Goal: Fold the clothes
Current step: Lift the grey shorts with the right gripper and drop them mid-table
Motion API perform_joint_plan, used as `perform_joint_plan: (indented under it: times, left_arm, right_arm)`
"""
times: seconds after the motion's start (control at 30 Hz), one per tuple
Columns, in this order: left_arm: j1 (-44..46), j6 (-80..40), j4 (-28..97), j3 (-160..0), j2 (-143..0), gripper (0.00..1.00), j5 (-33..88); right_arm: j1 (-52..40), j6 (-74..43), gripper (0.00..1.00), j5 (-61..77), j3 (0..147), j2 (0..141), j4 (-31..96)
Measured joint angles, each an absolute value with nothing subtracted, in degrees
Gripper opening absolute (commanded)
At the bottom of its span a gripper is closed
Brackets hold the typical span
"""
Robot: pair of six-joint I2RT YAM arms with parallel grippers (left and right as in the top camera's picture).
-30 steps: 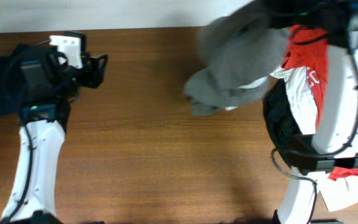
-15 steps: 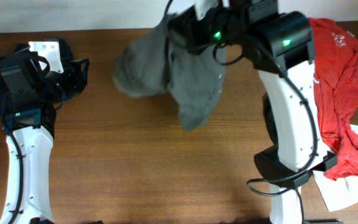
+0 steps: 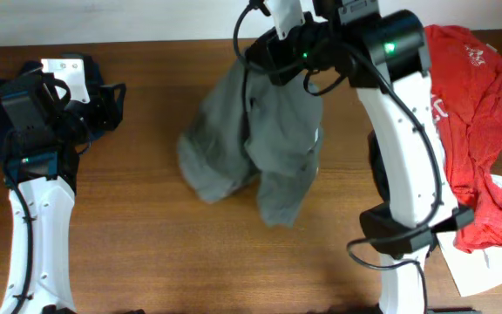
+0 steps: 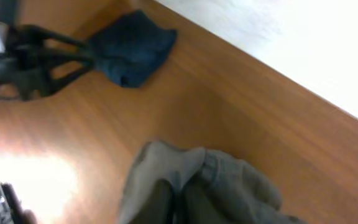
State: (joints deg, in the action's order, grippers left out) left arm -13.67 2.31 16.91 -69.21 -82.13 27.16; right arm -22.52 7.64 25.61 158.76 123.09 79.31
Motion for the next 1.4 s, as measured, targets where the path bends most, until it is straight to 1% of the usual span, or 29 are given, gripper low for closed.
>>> perform_joint_plan:
  times: [0.07,0.1,0.2,0.3,0.43,0.5,0.6,0.67,0.7,0.9,1.03,1.13,1.17,1.2,1.37,1.4]
  left_arm:
    - [-13.67,2.33,17.39,-69.21,-82.13,0.51,27.16]
    - [-13.67,2.33,17.67,-69.21,-82.13,0.51,27.18]
    - [-13.67,2.33,18.33,-69.21,-82.15,0.51,27.16]
    - [-13.61,2.33,19.44,-69.21,-82.35,0.5,27.14]
    - [-12.64,2.37,20.91,-69.23,-83.79,0.49,26.98]
    - [-11.16,2.61,22.06,-69.23,-84.93,0.48,26.94]
    - [-7.53,4.23,24.43,-69.23,-87.02,0.47,26.94]
    - [-4.8,5.19,26.02,-69.23,-88.49,0.46,26.96]
    - [-3.4,5.58,26.76,-69.23,-89.19,0.45,26.98]
    - [0.71,6.42,27.59,-69.34,-97.14,0.44,26.96]
    - [0.73,6.46,24.86,-69.34,-103.98,0.45,27.05]
    - [0.86,6.46,22.83,-69.34,-106.24,0.46,27.97]
    - [1.02,6.46,21.61,-69.34,-106.85,0.5,28.34]
    - [1.52,6.46,20.4,-69.34,-107.7,0.52,28.71]
    - [4.12,6.46,14.5,-69.49,-112.03,0.53,29.65]
    - [4.51,6.44,14.02,-69.49,-112.84,0.44,29.8]
  right_arm:
    - [-21.26,8.21,0.91,25.34,156.14,124.05,76.99]
    - [-20.23,8.43,0.92,25.3,154.63,124.84,75.59]
    - [-17.04,8.64,0.92,26.04,152.59,126.67,73.93]
    - [-11.09,8.54,0.9,29.23,152.33,127.59,74.22]
    - [-5.21,8.43,0.88,31.64,152.38,127.24,80.18]
    - [-3.36,9.3,0.87,31.53,152.4,127.24,85.84]
    - [-2.61,10.31,0.87,30.04,152.4,127.24,91.55]
    - [-2.59,11.14,0.85,28.32,152.4,127.24,95.33]
    - [-2.61,11.7,0.85,27.38,152.4,127.24,96.99]
    - [-2.72,12.32,0.85,26.13,152.4,127.24,96.97]
    - [-2.72,12.71,0.85,25.74,152.4,127.24,96.97]
    - [-2.72,13.58,0.85,25.47,152.4,127.24,96.97]
    - [-2.72,13.78,0.85,25.36,152.4,127.24,96.99]
    - [-2.72,13.91,0.85,25.32,152.4,127.24,96.97]
    - [-2.72,15.22,0.85,25.3,152.4,127.24,96.86]
    - [-2.72,15.29,0.85,25.3,152.4,127.24,96.86]
